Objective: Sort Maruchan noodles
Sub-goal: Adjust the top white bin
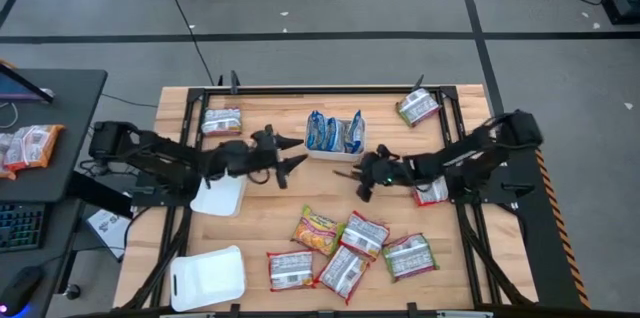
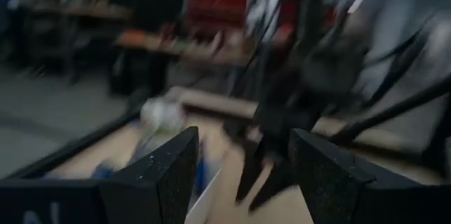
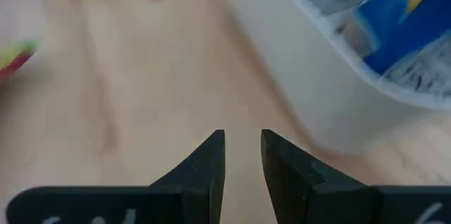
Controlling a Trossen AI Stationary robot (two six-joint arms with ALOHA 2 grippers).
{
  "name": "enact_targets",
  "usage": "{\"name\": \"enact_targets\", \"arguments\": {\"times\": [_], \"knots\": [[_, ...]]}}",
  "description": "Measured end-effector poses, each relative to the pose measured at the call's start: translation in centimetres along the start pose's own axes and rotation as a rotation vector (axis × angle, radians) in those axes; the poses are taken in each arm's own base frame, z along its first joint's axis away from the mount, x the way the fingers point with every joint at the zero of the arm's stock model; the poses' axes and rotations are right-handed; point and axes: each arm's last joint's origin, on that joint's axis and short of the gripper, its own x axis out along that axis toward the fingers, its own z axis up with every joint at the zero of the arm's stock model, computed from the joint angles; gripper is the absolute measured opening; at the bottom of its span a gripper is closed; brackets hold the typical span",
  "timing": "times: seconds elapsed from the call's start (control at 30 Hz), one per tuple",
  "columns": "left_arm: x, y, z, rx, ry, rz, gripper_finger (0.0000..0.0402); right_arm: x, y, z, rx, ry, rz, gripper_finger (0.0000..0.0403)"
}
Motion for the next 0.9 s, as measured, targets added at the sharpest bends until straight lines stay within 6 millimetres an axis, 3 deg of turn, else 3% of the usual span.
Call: {"name": "enact_targets", "arguments": {"times": [0.17, 0.3, 0.43, 0.57, 0.73, 0.9], "knots": [[1.1, 2.1, 0.8, 0.027, 0.258, 0.189, 0.0227, 3.3, -0.8, 1.0, 0.102, -0.045, -0.043, 0.0098], [1.0, 4.7, 1.4, -0.05, 0.396, 0.349, 0.0227, 5.6, -1.4, 2.3, 0.155, -0.083, -0.112, 0.0098], [0.5, 7.2, 1.3, -0.125, 0.46, 0.482, 0.0227, 7.4, -2.5, 3.9, 0.195, -0.119, -0.163, 0.0098], [0.3, 8.5, 1.3, -0.146, 0.467, 0.536, 0.0227, 8.3, -3.2, 5.4, 0.237, -0.132, -0.108, 0.0098], [0.3, 8.6, 1.3, -0.153, 0.475, 0.545, 0.0227, 7.8, -1.1, 6.0, 0.286, -0.16, 0.048, 0.0098], [-0.4, 9.1, 0.3, -0.183, 0.523, 0.608, 0.0227, 8.5, 1.0, 5.0, 0.391, -0.209, 0.041, 0.0098]]}}
